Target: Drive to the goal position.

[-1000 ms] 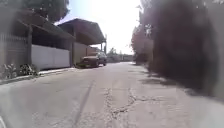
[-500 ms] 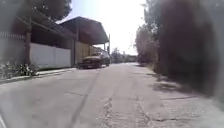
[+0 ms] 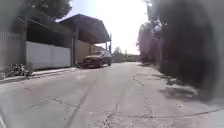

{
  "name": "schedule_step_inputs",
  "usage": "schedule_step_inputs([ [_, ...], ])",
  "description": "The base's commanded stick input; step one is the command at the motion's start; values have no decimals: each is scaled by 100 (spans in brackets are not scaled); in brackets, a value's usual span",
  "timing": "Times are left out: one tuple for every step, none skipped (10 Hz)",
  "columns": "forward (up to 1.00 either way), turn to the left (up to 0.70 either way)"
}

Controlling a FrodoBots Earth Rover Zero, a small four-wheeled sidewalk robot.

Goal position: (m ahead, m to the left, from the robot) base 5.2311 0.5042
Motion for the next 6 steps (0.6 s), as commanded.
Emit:
schedule_step_inputs([
  [100, 4],
  [100, 4],
  [100, 4],
  [100, 4],
  [100, 4],
  [100, 4],
])
